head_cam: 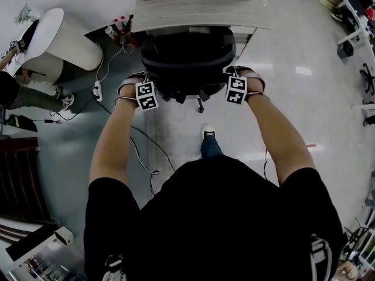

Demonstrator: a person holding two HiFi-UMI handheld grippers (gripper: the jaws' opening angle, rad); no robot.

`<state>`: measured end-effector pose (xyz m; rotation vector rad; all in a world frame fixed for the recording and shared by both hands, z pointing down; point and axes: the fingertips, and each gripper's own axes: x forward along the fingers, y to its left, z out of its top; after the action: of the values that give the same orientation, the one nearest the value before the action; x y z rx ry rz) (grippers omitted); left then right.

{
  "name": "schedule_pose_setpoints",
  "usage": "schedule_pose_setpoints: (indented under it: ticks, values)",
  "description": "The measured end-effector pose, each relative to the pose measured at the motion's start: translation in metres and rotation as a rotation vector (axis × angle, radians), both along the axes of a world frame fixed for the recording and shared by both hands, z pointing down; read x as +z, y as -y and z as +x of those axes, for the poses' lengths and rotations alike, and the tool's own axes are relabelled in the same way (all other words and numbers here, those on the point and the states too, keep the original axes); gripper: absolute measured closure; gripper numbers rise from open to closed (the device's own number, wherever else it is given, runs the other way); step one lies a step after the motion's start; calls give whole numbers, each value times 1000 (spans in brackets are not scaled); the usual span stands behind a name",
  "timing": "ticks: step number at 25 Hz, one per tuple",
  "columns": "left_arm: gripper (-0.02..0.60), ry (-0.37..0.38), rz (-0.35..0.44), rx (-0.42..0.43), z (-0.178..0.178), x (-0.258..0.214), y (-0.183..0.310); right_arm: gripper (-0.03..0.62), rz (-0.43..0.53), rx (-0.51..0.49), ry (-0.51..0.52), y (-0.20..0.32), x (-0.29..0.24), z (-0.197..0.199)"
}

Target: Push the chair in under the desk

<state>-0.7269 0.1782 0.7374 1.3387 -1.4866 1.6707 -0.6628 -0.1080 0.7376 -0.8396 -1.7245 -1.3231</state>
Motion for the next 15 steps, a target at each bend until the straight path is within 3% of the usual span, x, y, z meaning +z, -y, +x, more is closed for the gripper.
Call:
schedule_pose_setpoints:
  ticks: [15]
  values:
    - [456,16,13,10,-41,0,-3,459,-3,17,14,-6,-1,-35]
